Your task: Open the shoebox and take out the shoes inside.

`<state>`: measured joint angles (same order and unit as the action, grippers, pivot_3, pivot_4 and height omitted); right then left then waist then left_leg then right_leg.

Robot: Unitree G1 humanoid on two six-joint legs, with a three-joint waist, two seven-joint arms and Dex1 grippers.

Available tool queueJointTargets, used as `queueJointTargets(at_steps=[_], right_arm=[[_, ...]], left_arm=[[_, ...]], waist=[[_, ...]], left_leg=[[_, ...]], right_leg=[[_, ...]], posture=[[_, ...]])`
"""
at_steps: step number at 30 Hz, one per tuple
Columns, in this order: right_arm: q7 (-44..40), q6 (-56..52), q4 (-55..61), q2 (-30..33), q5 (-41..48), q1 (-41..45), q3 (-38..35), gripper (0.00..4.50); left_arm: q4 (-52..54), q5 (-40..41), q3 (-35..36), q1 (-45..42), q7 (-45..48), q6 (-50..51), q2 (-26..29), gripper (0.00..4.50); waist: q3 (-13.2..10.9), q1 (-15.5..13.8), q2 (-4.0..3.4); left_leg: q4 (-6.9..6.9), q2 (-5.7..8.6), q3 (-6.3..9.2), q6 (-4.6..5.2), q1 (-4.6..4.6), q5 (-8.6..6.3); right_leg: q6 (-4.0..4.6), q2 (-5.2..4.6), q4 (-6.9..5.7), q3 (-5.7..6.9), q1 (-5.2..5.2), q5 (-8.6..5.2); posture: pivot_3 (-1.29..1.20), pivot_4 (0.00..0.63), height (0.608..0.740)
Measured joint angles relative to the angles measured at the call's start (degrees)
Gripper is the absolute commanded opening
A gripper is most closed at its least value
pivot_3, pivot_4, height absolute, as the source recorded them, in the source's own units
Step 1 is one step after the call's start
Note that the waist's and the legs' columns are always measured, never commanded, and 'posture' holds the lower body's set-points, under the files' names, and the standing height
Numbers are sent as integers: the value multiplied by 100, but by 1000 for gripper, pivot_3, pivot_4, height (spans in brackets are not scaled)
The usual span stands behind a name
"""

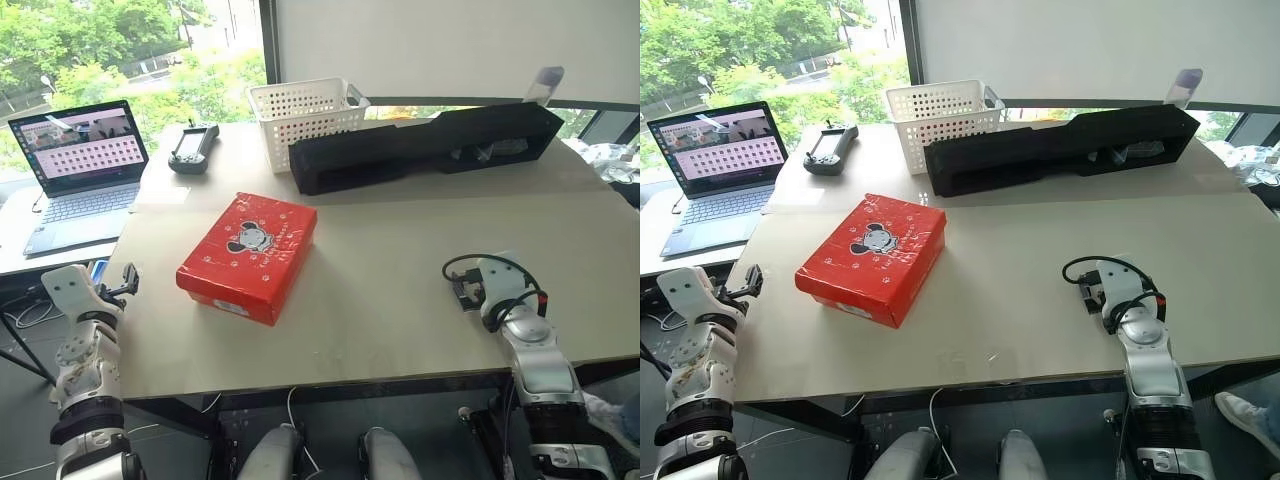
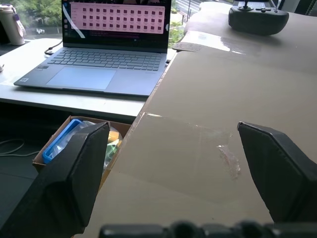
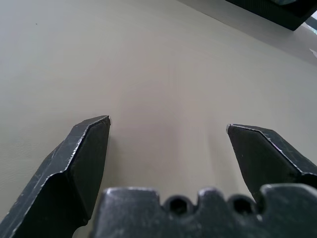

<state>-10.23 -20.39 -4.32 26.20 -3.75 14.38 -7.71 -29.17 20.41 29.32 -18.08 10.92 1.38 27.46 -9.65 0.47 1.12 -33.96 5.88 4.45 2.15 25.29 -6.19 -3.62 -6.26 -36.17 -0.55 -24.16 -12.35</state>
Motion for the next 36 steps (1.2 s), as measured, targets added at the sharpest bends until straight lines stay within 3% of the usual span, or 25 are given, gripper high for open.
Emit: queueJointTargets(at_steps=[8, 13, 15, 18, 21, 27, 29, 36], right_arm=[[36, -89, 51, -11, 67, -27, -41, 4500], [-723, -779, 110, 15, 871, 168, -262, 4500], [-1282, -1139, 149, 163, 1220, 324, -197, 4500], [-2108, -1513, 211, 569, 1525, 611, 106, 3756], [-3270, -1622, 358, 892, 1634, 1145, 944, 2697], [-4347, -1169, 102, 412, 1541, 2128, 2207, 809], [-4426, -874, -478, 101, 1301, 2572, 2520, 18], [-4018, -162, -2164, -961, 661, 3444, 2905, 18]], left_arm=[[-214, 77, -11, 0, 447, -4, -9, 4431], [-514, 8, -403, 8, 1752, -159, 425, 4431], [-595, -65, -646, -41, 2289, -247, 622, 3896], [-789, -115, -870, -290, 2995, -270, 870, 2977], [-1154, -283, -1310, -669, 4017, -341, 1372, 1862], [-1993, -740, -1906, -1412, 5186, -658, 1868, 3], [-2466, -1029, -2155, -1683, 5447, -823, 1946, 0], [-2864, -1699, -2783, -2236, 5701, -1341, 1900, 0]], waist=[[1, 0, -2], [1, 20, -2], [0, 34, -2], [0, 42, -2], [0, 94, -2], [-1, 165, -2], [-2, 168, -1], [-3, 148, -2]], left_leg=[[0, 0, 0, 0, -2, 0], [2, -1, 0, 0, -1, 0], [4, -2, -3, 0, 1, 0], [8, -4, -3, 0, 2, 0], [8, -21, -5, 0, 3, 0], [14, -34, -9, -1, 9, 0], [13, -34, -9, -1, 14, 0], [13, -34, -7, -10, 17, 6]], right_leg=[[0, -1, 0, 0, 0, 0], [25, -1, 3, 0, 1, -13], [36, -6, 3, -2, 1, -17], [37, -9, 5, 1, -2, -18], [37, -14, 9, 13, -4, -17], [18, -3, 13, 39, -13, 0], [22, 4, 12, 43, -20, 6], [72, 19, 5, 49, -35, 42]], posture=[[0, 150, 738], [0, 150, 738], [0, 150, 738], [0, 150, 738], [0, 150, 738], [0, 150, 738], [0, 150, 738], [0, 150, 738]])
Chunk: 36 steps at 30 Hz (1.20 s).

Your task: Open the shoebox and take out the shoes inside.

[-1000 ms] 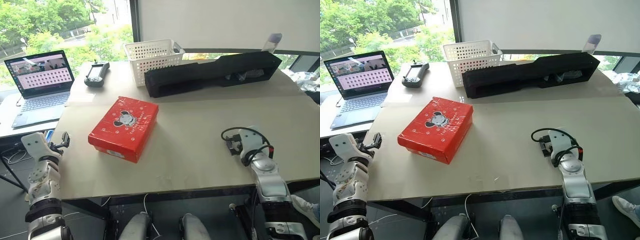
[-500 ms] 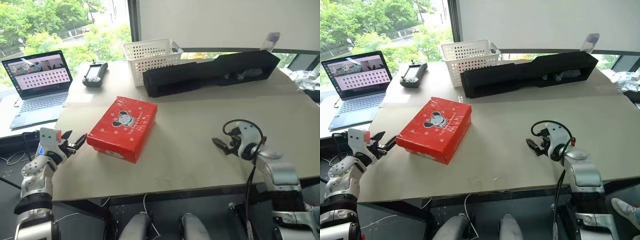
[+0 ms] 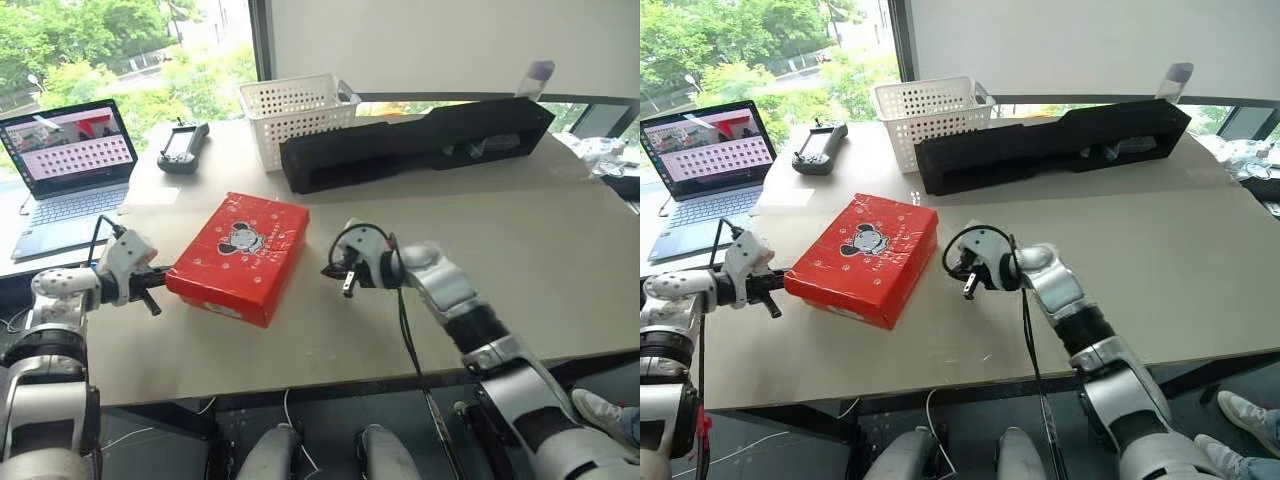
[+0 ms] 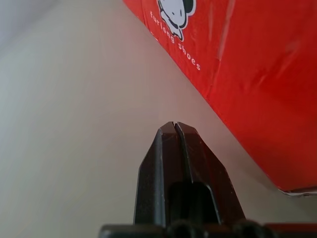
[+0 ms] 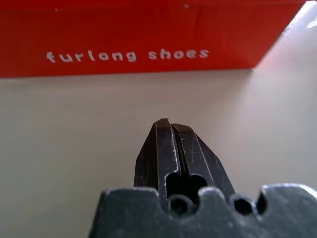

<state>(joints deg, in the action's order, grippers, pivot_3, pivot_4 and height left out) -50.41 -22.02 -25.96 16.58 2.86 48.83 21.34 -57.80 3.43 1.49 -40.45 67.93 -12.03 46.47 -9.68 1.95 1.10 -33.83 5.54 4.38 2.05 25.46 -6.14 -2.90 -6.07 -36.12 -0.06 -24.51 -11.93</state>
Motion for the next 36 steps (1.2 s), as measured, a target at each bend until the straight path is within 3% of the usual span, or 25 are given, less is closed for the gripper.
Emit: queueJointTargets(at_steps=[7, 12, 17, 24, 30, 36], right_arm=[[336, 404, -1056, -646, -352, 455, -3, 18], [450, 632, -1466, -488, -496, 603, -218, 18], [151, 699, -1344, 320, -615, 488, -326, 18], [-543, 580, -239, 1699, -597, -463, -600, 18], [-490, 333, 26, 2020, -508, -861, -1016, 18], [-327, 268, -9, 2007, -476, -877, -1109, 18]], left_arm=[[474, -133, -266, 11, 308, -27, -384, 0], [984, -136, -404, 107, 462, 38, -629, 0], [1679, -119, -599, 227, 422, 247, -1228, 0], [2316, -96, -821, 222, -89, 506, -2249, 0], [2313, -111, -950, 224, -470, 575, -2676, 0], [2364, -110, -998, 436, -524, 597, -2588, 0]], waist=[[-1, -1, -3], [-1, -37, -4], [-4, -139, -7], [-4, -132, -11], [-4, -62, -10], [-4, -70, -10]], left_leg=[[-2, 0, 0, -5, -2, 4], [-2, 3, 0, -6, -6, 4], [-4, 8, 1, -5, -4, 4], [-12, 7, -1, -3, 1, 5], [-16, 0, -5, -1, -7, 5], [-19, 1, -7, -1, -7, 5]], right_leg=[[8, 11, -7, -5, -13, 11], [7, 12, -7, -9, -11, 14], [6, 9, -4, -8, -7, 14], [1, 7, -4, -7, 22, 12], [-43, 4, 0, -10, 29, -14], [-36, 4, 0, -13, 28, -9]], posture=[[0, 150, 738], [0, 150, 738], [0, 150, 738], [0, 150, 738], [0, 150, 738], [0, 150, 738]])
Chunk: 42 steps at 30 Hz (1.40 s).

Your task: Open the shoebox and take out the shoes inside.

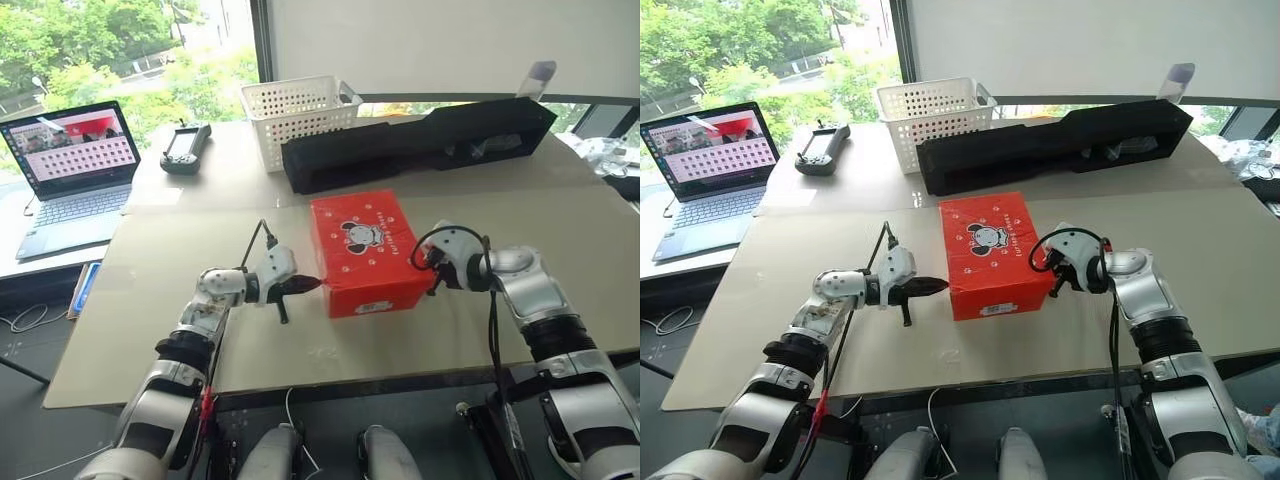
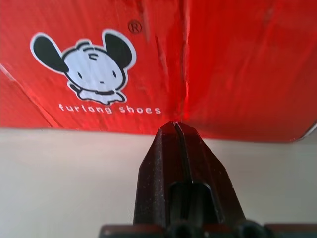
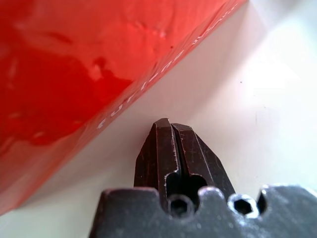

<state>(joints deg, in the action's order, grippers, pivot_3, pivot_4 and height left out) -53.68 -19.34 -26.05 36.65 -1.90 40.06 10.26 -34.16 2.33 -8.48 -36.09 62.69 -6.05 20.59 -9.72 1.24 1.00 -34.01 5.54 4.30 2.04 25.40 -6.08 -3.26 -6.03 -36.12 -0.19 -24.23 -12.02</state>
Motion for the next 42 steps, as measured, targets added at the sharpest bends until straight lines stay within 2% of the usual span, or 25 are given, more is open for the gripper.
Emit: queueJointTargets(at_steps=[7, 9, 11, 14, 18, 19, 22, 24, 31, 42], right_arm=[[1, 16, -32, -5, 46, -6, -15, 18], [-23, 48, -86, 9, 52, 12, -21, 18], [-164, 116, -151, 83, 106, 14, -36, 18], [-388, 135, -168, 131, 167, 18, -55, 18], [-739, 136, -158, 128, 356, 27, -67, 18], [-841, 136, -159, 131, 413, 37, -67, 18], [-1043, 122, -161, 141, 554, 53, -114, 18], [-1136, 67, -160, 139, 664, 68, -216, 18], [-1255, -231, -160, 105, 1074, 439, -510, 18], [-1361, -662, 92, 69, 1563, 707, -732, 18]], left_arm=[[1037, 274, 268, 665, -77, 570, 547, 0], [1831, 723, 616, 1187, -67, 1043, 804, 0], [3099, 1721, 1331, 1877, -79, 2151, 1232, 0], [4248, 2632, 2010, 2111, -187, 3166, 1686, 0], [5416, 3387, 2536, 2637, -487, 3931, 1944, 0], [5689, 3502, 2565, 2987, -573, 4091, 1966, 0], [6155, 3632, 2533, 3800, -628, 4291, 2000, 0], [6348, 3693, 2530, 3961, -811, 4368, 1905, 0], [7190, 4116, 2438, 4152, -1358, 4527, 1788, 0], [7434, 4453, 2377, 4129, -1704, 4617, 1890, 0]], waist=[[0, 6, 0], [-1, 46, -1], [-5, 96, -3], [-9, 64, -11], [-8, 67, -15], [-8, 69, -15], [-10, 93, -16], [-11, 76, -19], [-12, 6, -19], [-12, -30, -20]], left_leg=[[0, -2, 0, 0, 1, -1], [3, -6, 0, 1, 0, -2], [7, -14, 2, 0, 4, -2], [6, -16, 4, -2, -4, -3], [6, -15, -3, 0, -9, -4], [7, -15, -5, 0, -9, -4], [12, -23, -10, 0, -9, -4], [11, -29, -10, -1, -9, -4], [11, -30, -22, 0, -8, -5], [12, -34, -28, 0, -8, -6]], right_leg=[[16, 1, 1, -2, -3, 10], [21, 0, 2, -8, -5, 10], [25, 0, 3, -5, -8, 6], [-2, -6, 3, 7, 2, -12], [7, -11, 8, -3, 10, -19], [6, -11, 8, -4, 7, -17], [18, -12, 4, -14, 2, -21], [40, -18, 2, -13, 2, -34], [42, -21, 9, -18, 2, -35], [45, -22, 9, -23, -1, -35]], posture=[[0, 150, 738], [0, 150, 738], [0, 150, 738], [0, 150, 738], [0, 150, 738], [0, 150, 738], [0, 150, 738], [0, 150, 738], [0, 150, 738], [0, 150, 738]])
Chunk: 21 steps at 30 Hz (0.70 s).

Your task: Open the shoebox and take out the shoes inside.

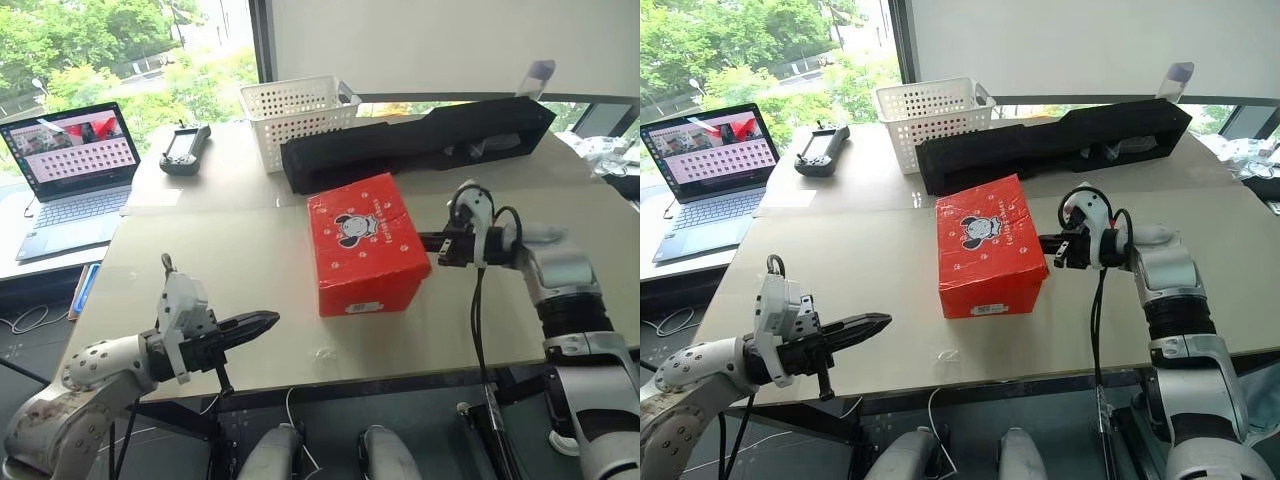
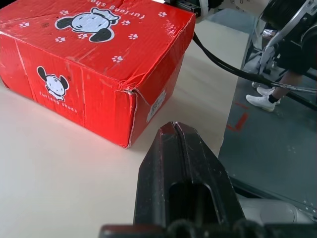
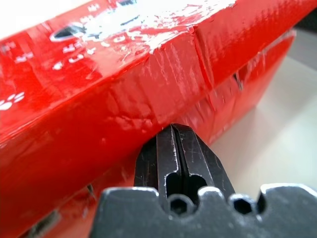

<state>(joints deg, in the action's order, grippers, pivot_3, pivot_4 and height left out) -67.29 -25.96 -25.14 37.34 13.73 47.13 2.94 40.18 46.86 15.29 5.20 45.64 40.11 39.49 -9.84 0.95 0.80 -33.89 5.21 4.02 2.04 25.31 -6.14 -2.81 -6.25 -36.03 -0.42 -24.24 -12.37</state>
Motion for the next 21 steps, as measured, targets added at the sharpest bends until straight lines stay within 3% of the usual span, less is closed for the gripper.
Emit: queueJointTargets(at_steps=[9, 13, 15, 21], right_arm=[[-52, -413, 1901, 165, -19, 643, 396, 18], [618, -768, 2577, -379, 57, 1302, 354, 18], [1252, -1223, 2581, -968, 359, 1658, 32, 18], [1935, -1775, 2597, -1187, 792, 1753, -443, 18]], left_arm=[[39, 21, -135, 140, -25, -83, 48, 0], [26, 18, -169, 157, -19, -141, 58, 0], [17, 16, -175, 152, -2, -172, 78, 0], [-57, -21, -177, 152, 6, -248, 138, 0]], waist=[[-3, 34, -5], [-2, 25, -5], [-3, 15, -6], [-3, -103, -5]], left_leg=[[6, -3, -4, -1, 4, -1], [8, -6, -2, -3, 3, -2], [9, -4, -2, -3, 5, -2], [12, 0, -1, -3, 6, -2]], right_leg=[[0, -12, -2, -5, -12, -1], [4, -15, -2, -5, -13, -3], [4, -15, -3, -3, -17, -2], [46, -7, 5, 11, -38, 25]], posture=[[0, 150, 738], [0, 150, 738], [0, 150, 738], [0, 150, 738]])
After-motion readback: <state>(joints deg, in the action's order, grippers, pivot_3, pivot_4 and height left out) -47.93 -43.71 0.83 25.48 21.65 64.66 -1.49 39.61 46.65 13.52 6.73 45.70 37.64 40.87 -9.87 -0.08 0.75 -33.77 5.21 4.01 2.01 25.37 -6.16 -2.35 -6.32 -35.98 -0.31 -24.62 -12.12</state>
